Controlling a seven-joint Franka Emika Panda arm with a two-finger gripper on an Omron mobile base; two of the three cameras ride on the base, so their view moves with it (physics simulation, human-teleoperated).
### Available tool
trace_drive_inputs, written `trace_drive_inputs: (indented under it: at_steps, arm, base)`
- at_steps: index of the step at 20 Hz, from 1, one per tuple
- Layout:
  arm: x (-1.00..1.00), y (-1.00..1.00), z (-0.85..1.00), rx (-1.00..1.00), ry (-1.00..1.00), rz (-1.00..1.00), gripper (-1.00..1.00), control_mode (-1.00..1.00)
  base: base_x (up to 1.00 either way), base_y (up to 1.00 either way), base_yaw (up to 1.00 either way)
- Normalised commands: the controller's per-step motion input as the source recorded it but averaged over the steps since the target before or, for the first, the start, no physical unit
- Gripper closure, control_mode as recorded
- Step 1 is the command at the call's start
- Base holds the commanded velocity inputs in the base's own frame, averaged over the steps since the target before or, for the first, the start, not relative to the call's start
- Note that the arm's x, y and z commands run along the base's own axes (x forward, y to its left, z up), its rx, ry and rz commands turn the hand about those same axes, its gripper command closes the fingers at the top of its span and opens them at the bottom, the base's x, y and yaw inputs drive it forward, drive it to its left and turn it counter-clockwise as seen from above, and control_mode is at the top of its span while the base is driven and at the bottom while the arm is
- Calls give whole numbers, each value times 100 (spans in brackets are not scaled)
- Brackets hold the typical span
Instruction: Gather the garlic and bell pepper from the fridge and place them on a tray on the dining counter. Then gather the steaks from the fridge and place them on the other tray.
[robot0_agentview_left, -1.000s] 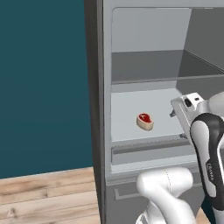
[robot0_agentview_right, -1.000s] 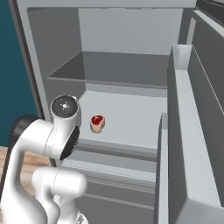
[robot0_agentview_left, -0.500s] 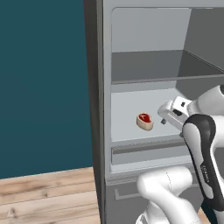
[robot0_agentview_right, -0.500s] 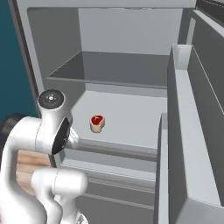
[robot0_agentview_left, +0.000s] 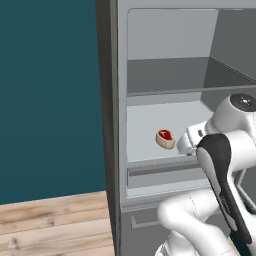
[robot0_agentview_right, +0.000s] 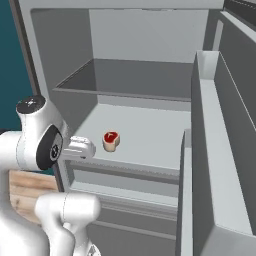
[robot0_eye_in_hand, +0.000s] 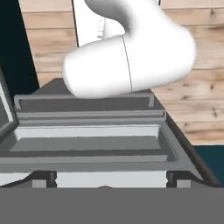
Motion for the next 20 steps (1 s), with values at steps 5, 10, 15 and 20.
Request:
trace_drive_inputs:
  at_steps: [5,10,15,20]
  arm:
    - [0,-15,-8,-19,-10,29,-100,-100]
    - [-1,-4,-2,2,-5,3,-100,-100]
    - [45,-1,-8,6,0,0,-100,-100]
    - [44,-10,-35,9,0,2,-100,-100]
  base:
    - [0,0,0]
    - [0,0,0]
    - [0,0,0]
    - [0,0,0]
